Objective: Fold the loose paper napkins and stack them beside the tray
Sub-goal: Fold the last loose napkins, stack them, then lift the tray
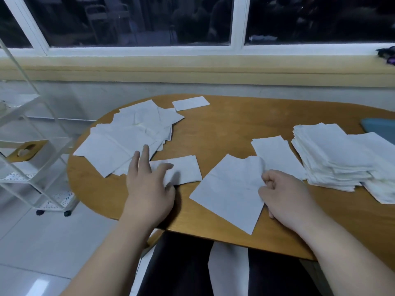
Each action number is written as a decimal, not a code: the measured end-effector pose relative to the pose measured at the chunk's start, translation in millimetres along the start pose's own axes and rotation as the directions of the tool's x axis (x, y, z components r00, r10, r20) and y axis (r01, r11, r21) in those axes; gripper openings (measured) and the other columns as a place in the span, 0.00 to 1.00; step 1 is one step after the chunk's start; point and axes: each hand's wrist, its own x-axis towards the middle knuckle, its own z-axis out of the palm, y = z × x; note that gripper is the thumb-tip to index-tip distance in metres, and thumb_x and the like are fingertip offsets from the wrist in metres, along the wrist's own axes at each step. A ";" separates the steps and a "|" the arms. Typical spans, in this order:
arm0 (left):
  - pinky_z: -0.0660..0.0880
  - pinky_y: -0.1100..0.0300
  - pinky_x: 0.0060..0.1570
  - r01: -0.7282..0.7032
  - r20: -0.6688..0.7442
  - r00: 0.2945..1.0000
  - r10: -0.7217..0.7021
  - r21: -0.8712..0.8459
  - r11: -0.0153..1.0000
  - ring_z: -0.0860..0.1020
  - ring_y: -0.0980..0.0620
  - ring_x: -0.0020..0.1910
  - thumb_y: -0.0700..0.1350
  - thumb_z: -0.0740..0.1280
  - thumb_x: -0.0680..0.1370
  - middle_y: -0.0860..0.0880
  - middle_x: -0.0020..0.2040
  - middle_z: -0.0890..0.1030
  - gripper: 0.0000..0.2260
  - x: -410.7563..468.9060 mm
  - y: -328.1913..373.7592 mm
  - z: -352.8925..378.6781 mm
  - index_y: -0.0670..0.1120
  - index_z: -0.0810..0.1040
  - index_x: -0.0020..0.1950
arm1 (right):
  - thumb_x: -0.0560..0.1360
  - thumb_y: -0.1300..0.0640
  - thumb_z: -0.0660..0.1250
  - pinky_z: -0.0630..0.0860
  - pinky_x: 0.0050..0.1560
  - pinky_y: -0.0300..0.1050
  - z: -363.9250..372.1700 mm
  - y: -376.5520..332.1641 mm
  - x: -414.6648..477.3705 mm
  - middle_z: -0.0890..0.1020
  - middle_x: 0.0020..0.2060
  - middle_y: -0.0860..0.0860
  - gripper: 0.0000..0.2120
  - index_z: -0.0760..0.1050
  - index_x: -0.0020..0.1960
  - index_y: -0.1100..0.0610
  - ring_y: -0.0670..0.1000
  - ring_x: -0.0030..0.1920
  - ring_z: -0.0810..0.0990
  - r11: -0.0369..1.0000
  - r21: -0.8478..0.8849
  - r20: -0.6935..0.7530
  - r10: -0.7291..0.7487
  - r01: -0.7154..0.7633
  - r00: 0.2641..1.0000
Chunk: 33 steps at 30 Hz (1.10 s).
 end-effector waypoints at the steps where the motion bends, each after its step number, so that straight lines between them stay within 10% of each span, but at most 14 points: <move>1: 0.48 0.47 0.77 -0.089 -0.003 0.996 0.089 -0.048 0.995 0.46 0.42 0.81 0.48 0.69 0.77 0.42 0.81 0.54 0.17 -5.9 4.6 1.3 0.53 0.78 0.66 | 0.75 0.61 0.62 0.69 0.34 0.46 0.8 1.4 -1.4 0.73 0.30 0.53 0.04 0.73 0.43 0.54 0.53 0.33 0.76 1.000 -0.018 -0.023 -0.005 0.005 1.000; 7: 0.48 0.51 0.78 -0.476 0.347 0.792 0.502 -0.163 0.864 0.54 0.59 0.79 0.70 0.61 0.76 0.60 0.76 0.66 0.23 -29.0 32.7 4.2 0.59 0.76 0.65 | 0.77 0.50 0.65 0.72 0.52 0.45 11.8 5.8 -31.2 0.68 0.64 0.42 0.23 0.67 0.70 0.45 0.49 0.59 0.75 0.970 -0.228 -0.156 -0.122 0.084 0.980; 11: 0.66 0.51 0.65 -0.590 0.264 0.756 0.599 -0.122 0.798 0.71 0.56 0.66 0.71 0.64 0.73 0.58 0.66 0.76 0.23 -44.4 38.2 5.3 0.59 0.78 0.62 | 0.72 0.34 0.62 0.67 0.64 0.45 20.4 15.2 -52.3 0.72 0.60 0.40 0.27 0.76 0.64 0.48 0.45 0.63 0.68 0.858 -0.315 0.049 -0.412 0.406 0.910; 14: 0.67 0.58 0.53 -0.669 0.234 0.713 0.661 -0.057 0.741 0.74 0.56 0.56 0.67 0.68 0.70 0.60 0.58 0.77 0.22 -52.1 41.7 4.7 0.59 0.77 0.60 | 0.66 0.26 0.60 0.57 0.68 0.40 23.3 26.0 -58.2 0.68 0.61 0.34 0.34 0.73 0.67 0.41 0.39 0.66 0.60 0.836 -0.351 0.223 -0.363 0.422 0.905; 19: 0.70 0.58 0.46 -0.693 0.159 0.697 0.699 -0.102 0.714 0.76 0.54 0.47 0.48 0.64 0.72 0.59 0.47 0.78 0.16 -65.9 47.4 0.1 0.57 0.78 0.58 | 0.69 0.45 0.67 0.63 0.59 0.42 25.1 38.0 -68.4 0.77 0.49 0.34 0.16 0.78 0.56 0.41 0.41 0.55 0.73 0.787 -0.362 0.089 -0.505 0.500 0.859; 26: 0.69 0.71 0.55 -0.283 0.093 0.929 0.357 -0.440 0.852 0.75 0.68 0.53 0.48 0.70 0.77 0.66 0.51 0.79 0.19 -56.3 54.7 -11.3 0.65 0.75 0.65 | 0.74 0.56 0.72 0.66 0.50 0.22 10.7 20.5 -54.1 0.80 0.48 0.33 0.18 0.76 0.49 0.31 0.33 0.55 0.76 0.934 0.121 -0.111 -0.323 0.336 0.940; 33: 0.61 0.59 0.70 -0.300 -0.079 0.954 0.290 -0.271 0.915 0.63 0.53 0.73 0.49 0.70 0.76 0.52 0.72 0.67 0.25 -55.7 48.3 4.8 0.51 0.72 0.73 | 0.74 0.54 0.74 0.68 0.64 0.43 17.3 22.8 -27.2 0.70 0.59 0.38 0.20 0.77 0.65 0.48 0.41 0.64 0.67 0.914 -0.183 -0.259 -0.399 0.361 0.879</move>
